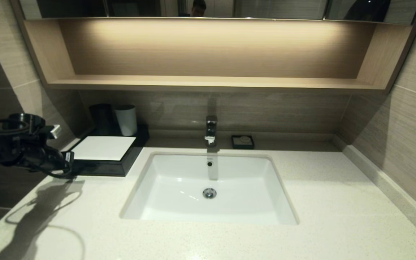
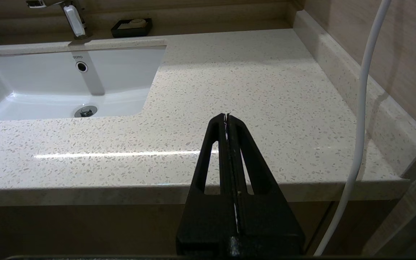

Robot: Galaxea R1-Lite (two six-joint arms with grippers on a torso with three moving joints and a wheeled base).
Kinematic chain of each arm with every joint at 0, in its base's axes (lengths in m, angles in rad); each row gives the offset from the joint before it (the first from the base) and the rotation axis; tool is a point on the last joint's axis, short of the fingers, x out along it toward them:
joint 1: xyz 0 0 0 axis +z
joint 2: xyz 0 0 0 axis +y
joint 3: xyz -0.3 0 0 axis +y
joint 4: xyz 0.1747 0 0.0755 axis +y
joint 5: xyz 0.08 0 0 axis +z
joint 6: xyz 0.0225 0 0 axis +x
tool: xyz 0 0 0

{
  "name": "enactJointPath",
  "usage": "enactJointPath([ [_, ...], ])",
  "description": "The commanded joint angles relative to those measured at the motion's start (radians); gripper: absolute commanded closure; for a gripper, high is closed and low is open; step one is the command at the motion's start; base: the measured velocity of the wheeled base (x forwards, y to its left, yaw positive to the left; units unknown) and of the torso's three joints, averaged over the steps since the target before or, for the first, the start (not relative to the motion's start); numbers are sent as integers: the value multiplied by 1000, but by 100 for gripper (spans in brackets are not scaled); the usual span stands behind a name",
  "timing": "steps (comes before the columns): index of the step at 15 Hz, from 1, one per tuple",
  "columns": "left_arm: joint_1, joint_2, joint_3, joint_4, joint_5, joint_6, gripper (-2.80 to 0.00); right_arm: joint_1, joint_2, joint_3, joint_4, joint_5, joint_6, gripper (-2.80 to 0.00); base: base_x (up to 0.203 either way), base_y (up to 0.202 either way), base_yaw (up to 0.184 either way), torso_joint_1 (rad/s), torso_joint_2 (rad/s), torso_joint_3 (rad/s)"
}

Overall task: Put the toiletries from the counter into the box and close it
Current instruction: Close the drawer

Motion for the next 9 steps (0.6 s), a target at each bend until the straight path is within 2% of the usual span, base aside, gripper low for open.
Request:
enactJointPath([
  [1, 1, -125, 63, 11, 1, -1, 0, 0, 0, 0, 0, 0, 0, 0, 0, 0, 0, 0, 0, 0],
  [5, 2, -329, 244, 92, 3, 2, 0, 0, 0, 0, -1, 0, 0, 0, 0, 0, 0, 0, 0, 0],
  [7, 1, -375, 343, 111, 15, 13, 0, 0, 0, 0, 0, 0, 0, 0, 0, 0, 0, 0, 0, 0],
  [9, 8, -346, 327, 106, 28, 14, 0, 0, 0, 0, -1, 0, 0, 0, 0, 0, 0, 0, 0, 0],
])
